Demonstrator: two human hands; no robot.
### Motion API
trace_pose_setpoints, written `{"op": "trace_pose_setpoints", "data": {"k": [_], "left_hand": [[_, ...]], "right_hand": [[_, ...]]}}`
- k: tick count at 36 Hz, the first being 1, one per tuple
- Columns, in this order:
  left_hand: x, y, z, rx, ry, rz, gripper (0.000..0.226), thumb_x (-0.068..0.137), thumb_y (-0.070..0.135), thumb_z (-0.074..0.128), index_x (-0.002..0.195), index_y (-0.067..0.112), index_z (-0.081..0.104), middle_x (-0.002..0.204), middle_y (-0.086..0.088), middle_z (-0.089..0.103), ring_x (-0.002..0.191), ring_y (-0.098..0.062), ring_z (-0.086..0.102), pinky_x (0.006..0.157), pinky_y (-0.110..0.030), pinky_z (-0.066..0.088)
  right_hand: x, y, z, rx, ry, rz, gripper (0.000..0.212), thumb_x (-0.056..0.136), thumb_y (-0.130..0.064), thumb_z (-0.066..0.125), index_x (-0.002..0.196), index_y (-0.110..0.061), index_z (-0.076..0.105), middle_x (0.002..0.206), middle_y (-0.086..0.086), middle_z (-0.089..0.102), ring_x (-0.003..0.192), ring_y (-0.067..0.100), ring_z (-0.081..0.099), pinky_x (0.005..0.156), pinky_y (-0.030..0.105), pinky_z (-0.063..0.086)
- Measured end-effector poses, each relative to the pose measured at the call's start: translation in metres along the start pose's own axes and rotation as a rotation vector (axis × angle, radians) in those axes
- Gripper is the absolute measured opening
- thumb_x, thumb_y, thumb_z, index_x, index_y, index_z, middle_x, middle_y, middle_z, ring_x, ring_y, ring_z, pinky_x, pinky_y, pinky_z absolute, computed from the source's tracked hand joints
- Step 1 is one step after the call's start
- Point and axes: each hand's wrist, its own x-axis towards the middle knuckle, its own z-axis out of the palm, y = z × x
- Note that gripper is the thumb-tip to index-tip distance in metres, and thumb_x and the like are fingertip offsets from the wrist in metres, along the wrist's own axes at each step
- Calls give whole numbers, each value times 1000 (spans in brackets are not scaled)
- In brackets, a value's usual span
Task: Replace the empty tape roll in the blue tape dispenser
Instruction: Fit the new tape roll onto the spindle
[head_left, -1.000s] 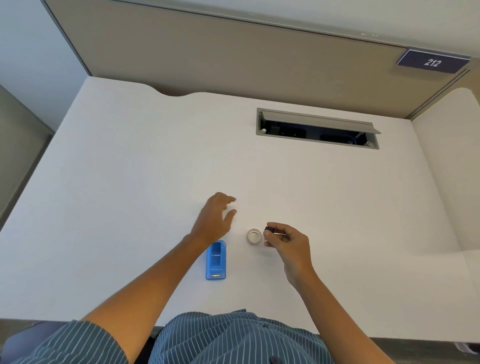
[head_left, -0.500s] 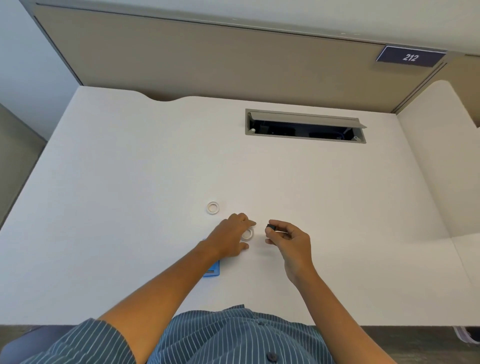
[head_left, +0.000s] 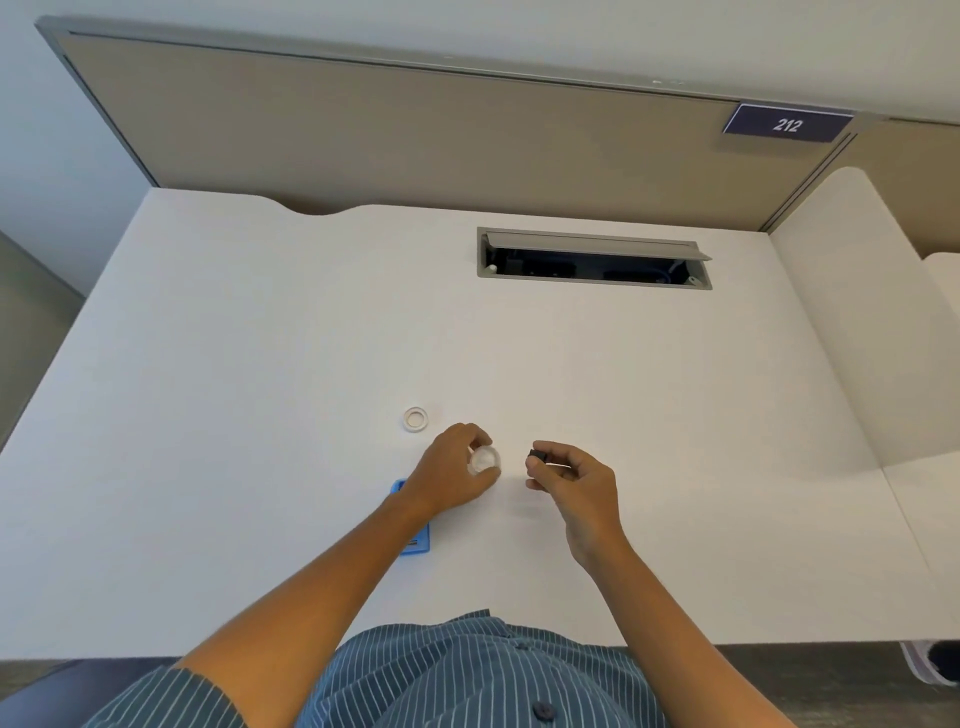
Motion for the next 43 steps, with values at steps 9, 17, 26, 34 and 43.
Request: {"op": "trace_pose_setpoints", "data": {"k": [9, 17, 26, 34, 43], "left_hand": [[-26, 46, -37, -721, -62, -297, 19, 91, 29, 79, 109, 24, 79, 106, -13, 78, 89, -16, 73, 85, -38, 61], [-49, 50, -46, -924, -67, -405, 26, 89, 24, 82, 112, 11, 78, 109, -17, 78, 92, -29, 76, 87, -40, 60], [-62, 49, -48, -1023, -26, -466, 47, 89, 31, 81, 118, -4, 71, 114, -26, 75, 95, -34, 77, 82, -38, 59], [-70, 57, -50, -1038, 6, -490, 45, 91, 36, 78, 115, -2, 75, 108, -27, 76, 91, -33, 77, 78, -36, 60], [-76, 64, -50, -1033, 24, -498, 44, 91, 38, 77, 115, 2, 76, 106, -29, 76, 85, -30, 76, 77, -35, 62]], "right_hand": [[-7, -10, 5, 3, -55, -30, 25, 88, -4, 82, 108, -18, 82, 99, 5, 83, 87, 27, 79, 91, 36, 61], [-10, -19, 11, -16, -168, -54, 31, 88, -2, 81, 115, -19, 80, 102, 6, 82, 90, 24, 79, 91, 30, 58], [-17, -19, 14, -77, -275, -121, 28, 93, -2, 76, 116, -18, 79, 103, 5, 82, 87, 25, 78, 99, 40, 60], [-21, -19, 17, -80, -332, -135, 22, 94, -6, 78, 113, -16, 79, 102, 9, 82, 83, 27, 77, 102, 52, 59], [-23, -20, 15, -73, -353, -141, 21, 92, -6, 80, 112, -12, 77, 103, 9, 82, 82, 29, 77, 95, 47, 61]]}}
